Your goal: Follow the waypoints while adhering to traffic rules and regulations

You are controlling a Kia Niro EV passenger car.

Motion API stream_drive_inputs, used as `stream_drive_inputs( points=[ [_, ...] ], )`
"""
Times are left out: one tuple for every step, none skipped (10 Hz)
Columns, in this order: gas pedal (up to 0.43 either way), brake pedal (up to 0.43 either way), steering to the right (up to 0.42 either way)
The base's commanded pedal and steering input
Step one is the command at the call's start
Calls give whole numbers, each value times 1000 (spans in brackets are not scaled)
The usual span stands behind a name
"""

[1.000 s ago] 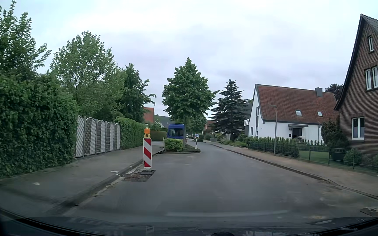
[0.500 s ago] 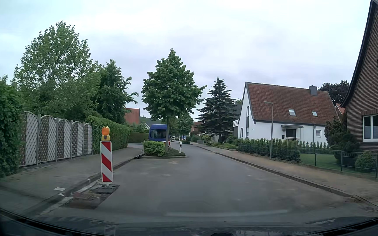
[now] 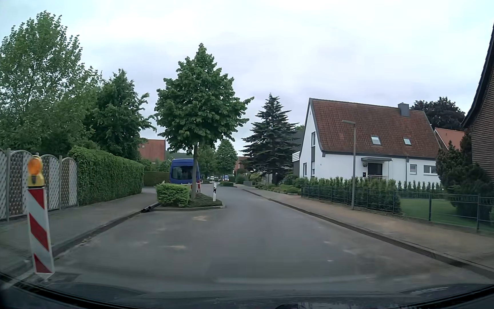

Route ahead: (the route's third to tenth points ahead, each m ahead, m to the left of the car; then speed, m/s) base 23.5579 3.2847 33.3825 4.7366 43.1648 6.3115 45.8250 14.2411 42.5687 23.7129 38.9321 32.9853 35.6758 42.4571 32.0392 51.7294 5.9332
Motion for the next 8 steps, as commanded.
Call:
stream_drive_inputs(
  points=[
    [138,0,38],
    [138,0,34],
    [138,0,27],
    [138,0,20],
    [138,0,15],
    [138,0,13],
    [138,0,8],
    [138,0,5]
  ],
)
